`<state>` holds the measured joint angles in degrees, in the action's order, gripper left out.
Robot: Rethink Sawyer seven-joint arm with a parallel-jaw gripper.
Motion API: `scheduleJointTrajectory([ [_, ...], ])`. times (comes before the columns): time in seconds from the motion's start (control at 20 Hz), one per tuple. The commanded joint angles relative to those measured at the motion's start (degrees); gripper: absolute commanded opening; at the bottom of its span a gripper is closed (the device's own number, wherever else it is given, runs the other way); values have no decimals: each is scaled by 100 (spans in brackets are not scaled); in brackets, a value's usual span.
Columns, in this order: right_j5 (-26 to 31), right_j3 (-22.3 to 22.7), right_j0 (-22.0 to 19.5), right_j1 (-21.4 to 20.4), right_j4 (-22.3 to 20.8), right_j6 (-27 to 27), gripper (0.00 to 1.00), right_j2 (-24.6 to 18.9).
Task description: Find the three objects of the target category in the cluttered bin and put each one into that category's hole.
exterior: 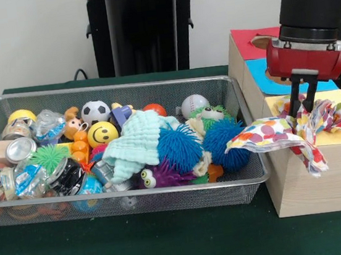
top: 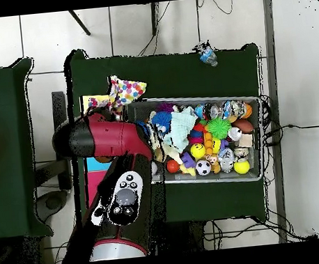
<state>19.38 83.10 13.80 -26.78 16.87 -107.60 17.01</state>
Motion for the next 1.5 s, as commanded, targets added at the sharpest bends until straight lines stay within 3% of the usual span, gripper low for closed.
scheduleJointTrajectory([
  [0.05,54,977,62,676,47,-1165,0,-739],
  [0.45,318,934,187,606,153,-1225,0,-666],
  [0.8,863,1112,298,231,201,-1204,0,-554],
  [1.25,587,1259,354,322,320,-1276,0,-645],
  [1.5,169,1125,351,686,335,-1262,0,-635],
])
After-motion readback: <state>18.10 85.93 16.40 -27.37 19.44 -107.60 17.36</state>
